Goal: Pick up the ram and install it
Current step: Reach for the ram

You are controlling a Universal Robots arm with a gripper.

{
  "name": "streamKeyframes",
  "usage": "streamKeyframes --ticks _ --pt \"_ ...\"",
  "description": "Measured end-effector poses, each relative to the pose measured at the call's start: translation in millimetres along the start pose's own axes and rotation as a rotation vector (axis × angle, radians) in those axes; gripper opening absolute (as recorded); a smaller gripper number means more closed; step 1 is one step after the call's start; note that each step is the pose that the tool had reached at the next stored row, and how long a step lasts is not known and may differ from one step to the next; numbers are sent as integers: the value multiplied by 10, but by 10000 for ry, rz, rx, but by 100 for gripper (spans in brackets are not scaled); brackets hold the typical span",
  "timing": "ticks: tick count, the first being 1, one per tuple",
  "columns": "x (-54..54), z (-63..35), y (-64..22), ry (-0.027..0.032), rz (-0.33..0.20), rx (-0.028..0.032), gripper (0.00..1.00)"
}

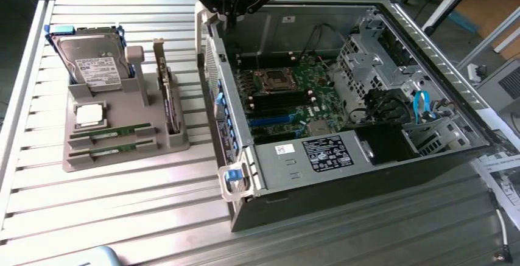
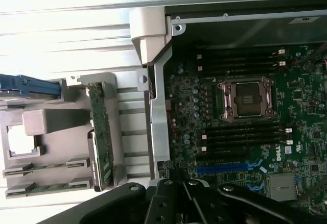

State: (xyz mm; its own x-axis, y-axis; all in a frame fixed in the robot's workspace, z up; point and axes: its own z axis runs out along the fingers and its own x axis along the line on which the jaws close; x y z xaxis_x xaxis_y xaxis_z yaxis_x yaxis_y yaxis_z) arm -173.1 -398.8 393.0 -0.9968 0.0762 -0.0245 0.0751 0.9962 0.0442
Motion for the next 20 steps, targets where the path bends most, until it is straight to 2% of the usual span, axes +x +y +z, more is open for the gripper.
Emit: streamKeyframes --ticks 20 --pt "147 -2 -11 0 0 1 11"
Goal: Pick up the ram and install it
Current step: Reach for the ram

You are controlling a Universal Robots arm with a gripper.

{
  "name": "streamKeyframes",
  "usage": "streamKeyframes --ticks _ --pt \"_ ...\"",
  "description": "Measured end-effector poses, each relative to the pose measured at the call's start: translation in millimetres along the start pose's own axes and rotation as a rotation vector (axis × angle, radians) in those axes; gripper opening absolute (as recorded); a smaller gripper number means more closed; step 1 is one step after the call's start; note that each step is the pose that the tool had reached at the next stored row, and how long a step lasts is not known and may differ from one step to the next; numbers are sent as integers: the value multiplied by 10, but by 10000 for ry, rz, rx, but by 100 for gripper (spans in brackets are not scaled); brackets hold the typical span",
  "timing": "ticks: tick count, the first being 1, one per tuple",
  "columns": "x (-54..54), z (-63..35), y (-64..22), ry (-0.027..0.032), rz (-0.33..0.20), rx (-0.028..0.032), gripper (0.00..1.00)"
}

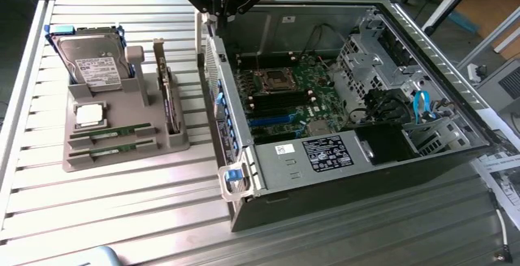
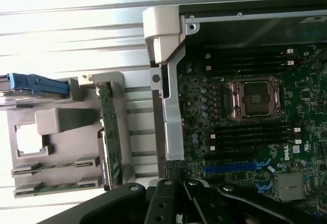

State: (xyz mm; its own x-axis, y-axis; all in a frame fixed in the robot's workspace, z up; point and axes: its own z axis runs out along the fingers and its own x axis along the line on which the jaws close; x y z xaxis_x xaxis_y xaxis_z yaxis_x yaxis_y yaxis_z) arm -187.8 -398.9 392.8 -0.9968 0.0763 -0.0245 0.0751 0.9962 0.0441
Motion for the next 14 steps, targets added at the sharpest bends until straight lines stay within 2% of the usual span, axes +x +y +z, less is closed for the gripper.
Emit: streamKeyframes --ticks 14 --pt "99 -1 -8 0 -1 0 11"
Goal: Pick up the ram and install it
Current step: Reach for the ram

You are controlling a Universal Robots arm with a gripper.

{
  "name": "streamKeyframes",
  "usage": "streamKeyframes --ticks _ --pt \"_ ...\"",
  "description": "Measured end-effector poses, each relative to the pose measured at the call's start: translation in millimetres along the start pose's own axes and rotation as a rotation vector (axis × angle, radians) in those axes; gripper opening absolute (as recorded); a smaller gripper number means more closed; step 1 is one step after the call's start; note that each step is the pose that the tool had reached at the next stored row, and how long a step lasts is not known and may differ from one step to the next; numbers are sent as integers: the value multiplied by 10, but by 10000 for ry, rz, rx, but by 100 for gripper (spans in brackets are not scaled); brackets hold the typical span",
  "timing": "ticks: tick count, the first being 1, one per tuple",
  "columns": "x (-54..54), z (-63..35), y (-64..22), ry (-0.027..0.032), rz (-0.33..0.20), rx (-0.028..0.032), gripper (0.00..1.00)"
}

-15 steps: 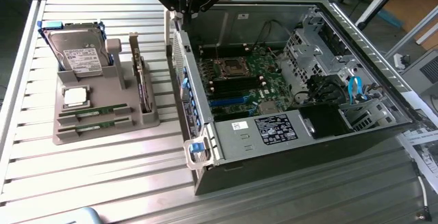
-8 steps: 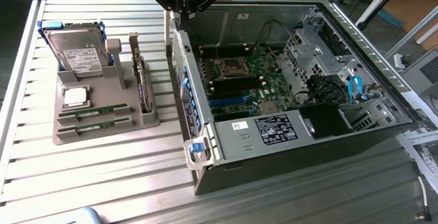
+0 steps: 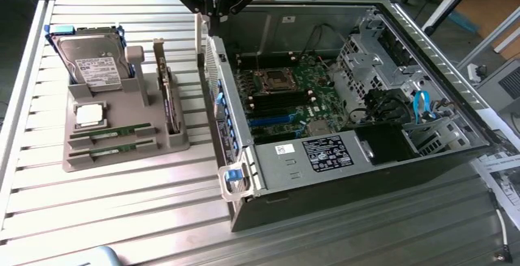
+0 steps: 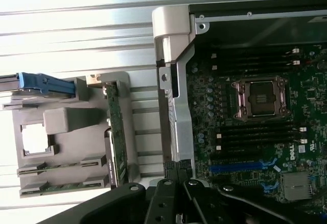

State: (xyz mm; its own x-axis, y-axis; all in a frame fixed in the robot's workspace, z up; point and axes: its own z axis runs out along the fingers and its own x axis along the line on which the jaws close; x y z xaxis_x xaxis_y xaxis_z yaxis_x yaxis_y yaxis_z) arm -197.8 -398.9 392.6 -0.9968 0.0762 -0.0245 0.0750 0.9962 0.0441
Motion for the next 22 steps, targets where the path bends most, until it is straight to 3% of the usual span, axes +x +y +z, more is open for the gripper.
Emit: streamKeyframes --ticks 22 --pt "180 -2 -14 0 0 -1 11"
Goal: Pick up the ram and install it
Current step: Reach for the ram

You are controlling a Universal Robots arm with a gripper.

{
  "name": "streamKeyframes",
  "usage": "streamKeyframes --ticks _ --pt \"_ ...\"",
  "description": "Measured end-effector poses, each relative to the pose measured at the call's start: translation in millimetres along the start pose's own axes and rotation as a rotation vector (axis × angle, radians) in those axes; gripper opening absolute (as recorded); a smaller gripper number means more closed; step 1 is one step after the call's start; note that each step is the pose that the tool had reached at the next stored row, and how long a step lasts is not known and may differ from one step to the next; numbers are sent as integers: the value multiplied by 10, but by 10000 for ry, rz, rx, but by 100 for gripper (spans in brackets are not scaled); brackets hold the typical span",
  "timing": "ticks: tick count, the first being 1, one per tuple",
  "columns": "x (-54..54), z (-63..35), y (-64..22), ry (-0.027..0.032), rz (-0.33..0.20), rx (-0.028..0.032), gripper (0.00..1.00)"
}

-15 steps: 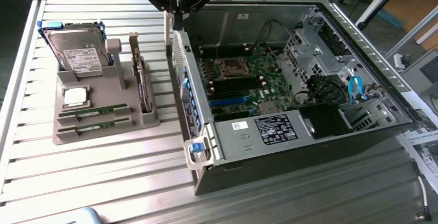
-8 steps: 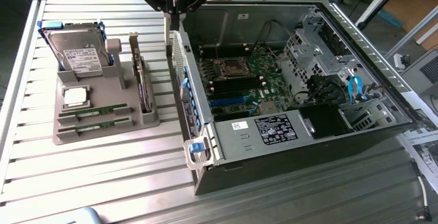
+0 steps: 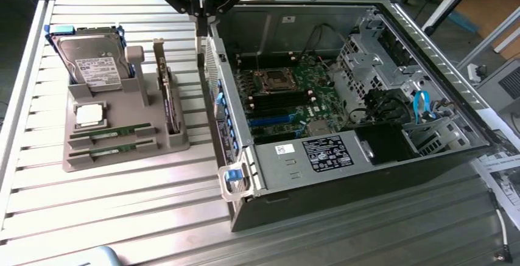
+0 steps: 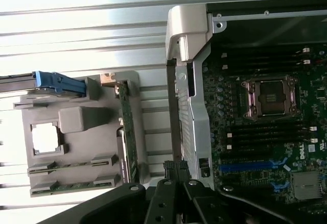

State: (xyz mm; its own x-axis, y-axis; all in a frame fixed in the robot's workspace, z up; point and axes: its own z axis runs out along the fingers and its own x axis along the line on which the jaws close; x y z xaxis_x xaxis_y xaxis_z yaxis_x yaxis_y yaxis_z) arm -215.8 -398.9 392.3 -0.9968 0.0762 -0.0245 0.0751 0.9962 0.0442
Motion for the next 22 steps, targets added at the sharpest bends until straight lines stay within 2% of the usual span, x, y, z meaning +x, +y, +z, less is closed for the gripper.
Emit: streamKeyframes --ticks 22 --pt "229 -5 -17 0 0 0 11"
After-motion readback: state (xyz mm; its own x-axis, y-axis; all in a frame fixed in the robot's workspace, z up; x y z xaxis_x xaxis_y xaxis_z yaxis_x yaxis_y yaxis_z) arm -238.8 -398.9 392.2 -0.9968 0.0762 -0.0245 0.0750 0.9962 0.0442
